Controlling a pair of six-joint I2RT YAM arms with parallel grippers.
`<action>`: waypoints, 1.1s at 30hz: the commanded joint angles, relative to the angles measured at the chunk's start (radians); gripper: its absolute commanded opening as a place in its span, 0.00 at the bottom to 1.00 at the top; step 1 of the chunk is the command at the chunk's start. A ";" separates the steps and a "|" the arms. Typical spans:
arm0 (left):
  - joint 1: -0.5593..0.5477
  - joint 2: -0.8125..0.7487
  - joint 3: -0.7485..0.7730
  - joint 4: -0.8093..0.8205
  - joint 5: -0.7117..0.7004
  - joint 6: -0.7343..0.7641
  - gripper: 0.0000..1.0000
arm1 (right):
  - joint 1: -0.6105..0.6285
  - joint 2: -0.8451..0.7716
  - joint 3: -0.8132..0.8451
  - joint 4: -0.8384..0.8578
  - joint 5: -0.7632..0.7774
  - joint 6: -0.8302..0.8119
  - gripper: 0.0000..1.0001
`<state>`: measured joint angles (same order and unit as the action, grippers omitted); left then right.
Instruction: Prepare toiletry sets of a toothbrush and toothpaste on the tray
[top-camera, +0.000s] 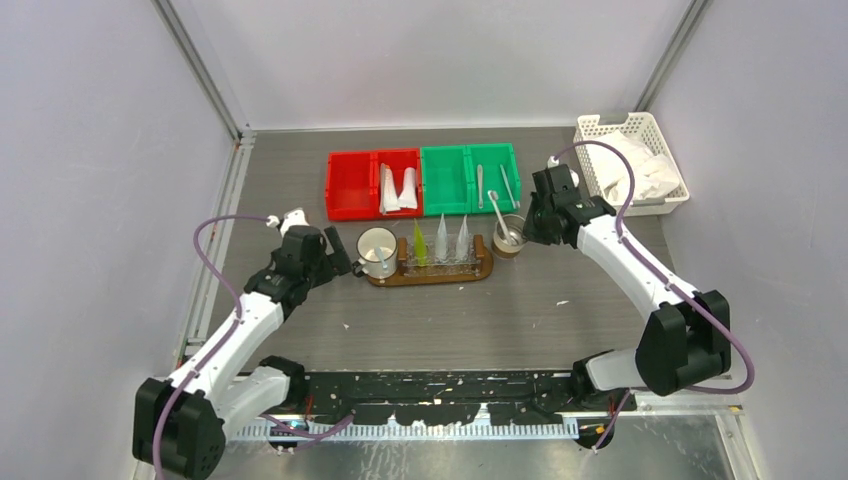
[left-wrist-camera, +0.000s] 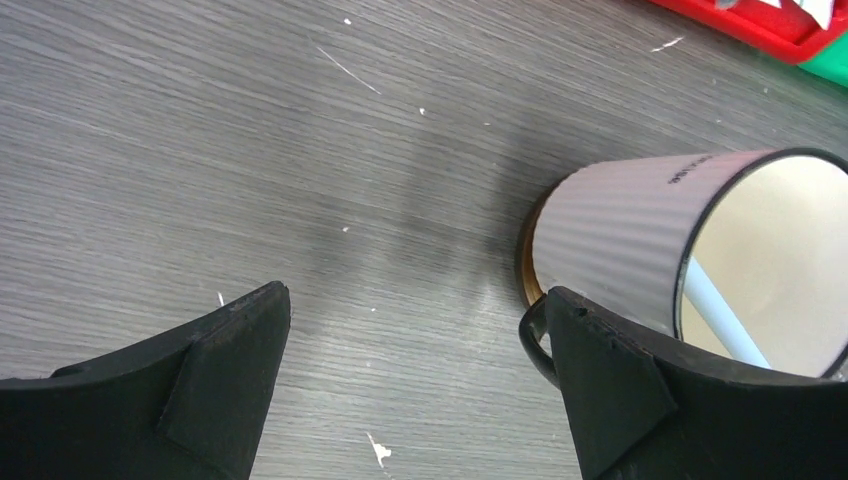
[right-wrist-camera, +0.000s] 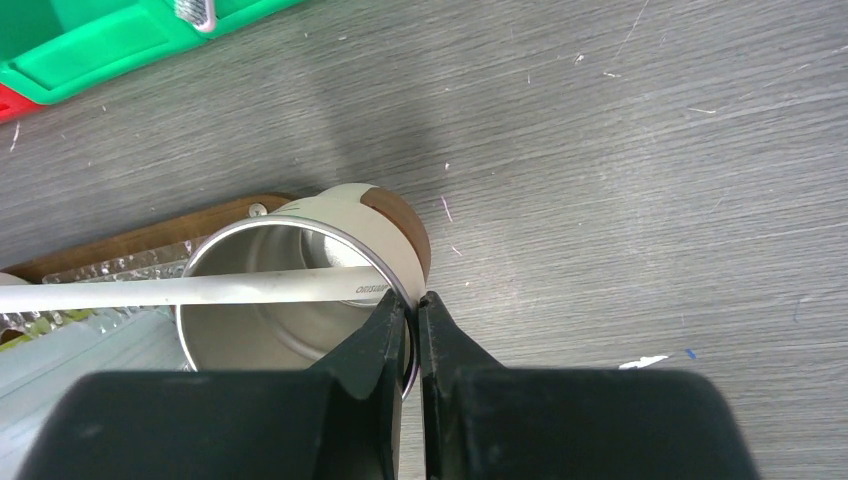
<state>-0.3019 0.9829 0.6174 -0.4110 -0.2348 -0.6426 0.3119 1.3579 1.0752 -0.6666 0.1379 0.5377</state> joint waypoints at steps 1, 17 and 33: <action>-0.031 -0.067 -0.030 0.028 0.006 -0.044 1.00 | -0.003 0.006 0.037 0.054 -0.023 0.020 0.01; -0.049 -0.138 -0.034 -0.030 0.007 -0.052 1.00 | 0.003 0.030 0.053 0.035 -0.093 0.031 0.01; -0.130 -0.126 -0.040 -0.037 -0.028 -0.079 1.00 | 0.013 0.038 0.038 0.038 -0.107 0.035 0.01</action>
<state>-0.4004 0.8547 0.5835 -0.4461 -0.2386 -0.7052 0.3180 1.3952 1.0866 -0.6529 0.0502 0.5571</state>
